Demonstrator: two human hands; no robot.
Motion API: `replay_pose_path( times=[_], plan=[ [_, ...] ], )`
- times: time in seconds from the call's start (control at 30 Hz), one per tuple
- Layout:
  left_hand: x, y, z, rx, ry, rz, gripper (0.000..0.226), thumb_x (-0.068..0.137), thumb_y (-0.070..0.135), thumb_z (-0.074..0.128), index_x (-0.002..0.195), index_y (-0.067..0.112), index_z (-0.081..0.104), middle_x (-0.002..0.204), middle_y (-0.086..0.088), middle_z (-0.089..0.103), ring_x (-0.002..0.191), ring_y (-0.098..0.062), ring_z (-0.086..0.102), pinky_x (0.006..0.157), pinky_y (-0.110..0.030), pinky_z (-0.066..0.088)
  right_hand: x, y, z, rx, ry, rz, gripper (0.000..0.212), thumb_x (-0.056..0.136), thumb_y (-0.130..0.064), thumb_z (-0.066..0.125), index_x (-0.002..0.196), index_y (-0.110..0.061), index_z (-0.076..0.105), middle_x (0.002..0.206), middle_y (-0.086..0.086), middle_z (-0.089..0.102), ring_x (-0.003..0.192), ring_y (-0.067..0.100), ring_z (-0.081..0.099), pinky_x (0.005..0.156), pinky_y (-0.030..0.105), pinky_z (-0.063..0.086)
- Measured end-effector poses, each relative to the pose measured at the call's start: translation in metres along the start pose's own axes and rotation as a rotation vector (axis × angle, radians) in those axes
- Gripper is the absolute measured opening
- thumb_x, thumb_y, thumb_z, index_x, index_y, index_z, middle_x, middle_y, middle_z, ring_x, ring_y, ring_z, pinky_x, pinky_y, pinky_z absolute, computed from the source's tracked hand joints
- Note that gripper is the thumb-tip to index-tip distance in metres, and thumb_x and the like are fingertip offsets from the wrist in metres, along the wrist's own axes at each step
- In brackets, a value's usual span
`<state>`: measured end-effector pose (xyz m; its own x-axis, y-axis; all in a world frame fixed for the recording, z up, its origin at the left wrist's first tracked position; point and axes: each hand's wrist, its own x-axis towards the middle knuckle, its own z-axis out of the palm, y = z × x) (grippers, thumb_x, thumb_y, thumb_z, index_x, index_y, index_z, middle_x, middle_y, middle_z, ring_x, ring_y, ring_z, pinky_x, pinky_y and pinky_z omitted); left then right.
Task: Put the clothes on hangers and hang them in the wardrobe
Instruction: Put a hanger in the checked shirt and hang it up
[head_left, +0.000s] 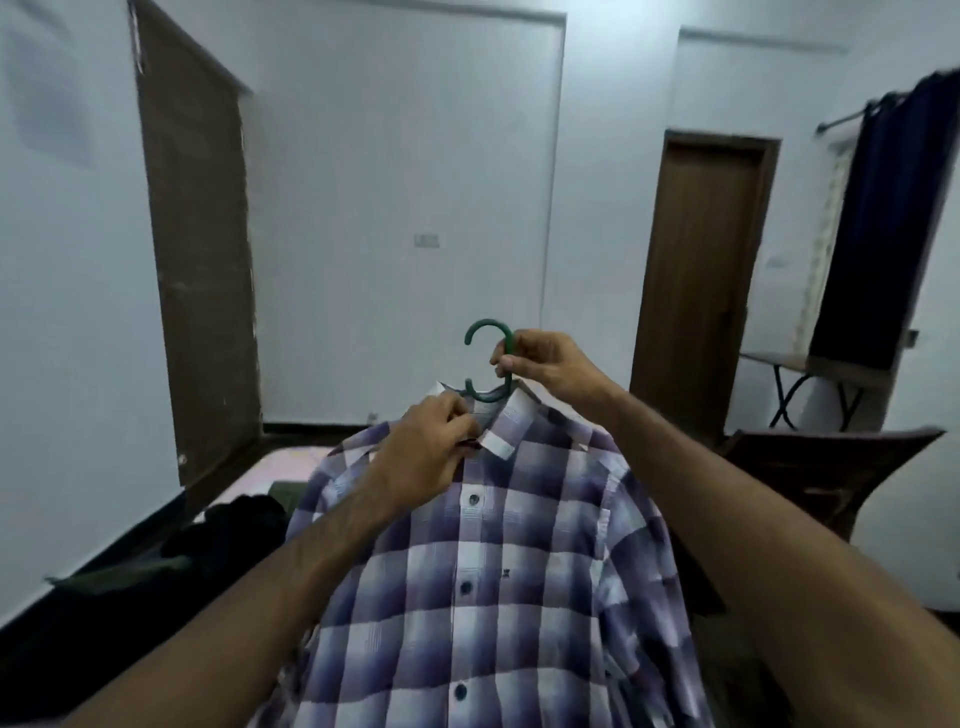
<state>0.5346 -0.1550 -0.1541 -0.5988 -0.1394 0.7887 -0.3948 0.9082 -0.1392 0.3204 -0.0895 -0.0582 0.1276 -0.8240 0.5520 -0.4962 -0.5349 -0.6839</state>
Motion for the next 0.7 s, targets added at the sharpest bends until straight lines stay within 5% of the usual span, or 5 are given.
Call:
replay_pose_path(
  times=[0.13, 0.27, 0.4, 0.53, 0.7],
  plan=[
    [0.044, 0.027, -0.072, 0.179, 0.182, 0.195, 0.028, 0.09, 0.004, 0.062, 0.116, 0.008, 0.068, 0.121, -0.014, 0.06, 0.106, -0.03, 0.056, 0.089, -0.042, 0.047, 0.006, -0.108, -0.038, -0.073, 0.17, -0.142, 0.007, 0.098, -0.003, 0.061, 0.102, -0.005, 0.066, 0.092, 0.016, 0.068, 0.085, 0.02, 0.07, 0.075, 0.025, 0.056],
    [0.087, 0.045, -0.133, 0.216, 0.316, 0.098, 0.07, 0.078, 0.0, 0.066, 0.144, 0.014, 0.048, 0.149, -0.01, 0.042, 0.129, -0.029, 0.044, 0.105, -0.039, 0.038, 0.009, -0.192, -0.072, -0.082, 0.391, -0.253, 0.006, 0.099, -0.005, 0.062, 0.098, -0.008, 0.067, 0.08, 0.01, 0.068, 0.077, 0.017, 0.071, 0.075, 0.026, 0.056],
    [0.122, 0.063, -0.186, 0.13, 0.509, -0.115, 0.063, 0.088, 0.014, 0.067, 0.146, 0.016, 0.042, 0.151, -0.008, 0.04, 0.135, -0.027, 0.041, 0.111, -0.044, 0.035, -0.004, -0.233, -0.096, -0.175, 0.326, -0.167, 0.005, 0.099, -0.017, 0.065, 0.095, -0.018, 0.069, 0.082, 0.007, 0.073, 0.08, 0.014, 0.07, 0.069, 0.029, 0.048],
    [0.151, 0.052, -0.209, 0.087, 0.204, -0.387, 0.036, 0.104, 0.039, 0.045, 0.134, 0.021, 0.052, 0.133, -0.004, 0.06, 0.122, -0.027, 0.055, 0.104, -0.05, 0.036, -0.018, -0.231, -0.107, -0.232, 0.284, -0.187, 0.004, 0.098, -0.016, 0.066, 0.097, -0.018, 0.069, 0.084, 0.002, 0.074, 0.084, 0.013, 0.071, 0.079, 0.029, 0.051],
    [0.169, 0.055, -0.169, -0.15, 0.132, -0.179, 0.033, 0.108, 0.038, 0.035, 0.095, 0.018, 0.058, 0.091, 0.0, 0.064, 0.084, -0.023, 0.061, 0.076, -0.043, 0.051, -0.026, -0.2, -0.138, -0.219, 0.407, -0.266, 0.007, 0.098, -0.01, 0.065, 0.103, -0.006, 0.068, 0.089, 0.014, 0.067, 0.087, 0.02, 0.072, 0.085, 0.035, 0.058]
  ],
)
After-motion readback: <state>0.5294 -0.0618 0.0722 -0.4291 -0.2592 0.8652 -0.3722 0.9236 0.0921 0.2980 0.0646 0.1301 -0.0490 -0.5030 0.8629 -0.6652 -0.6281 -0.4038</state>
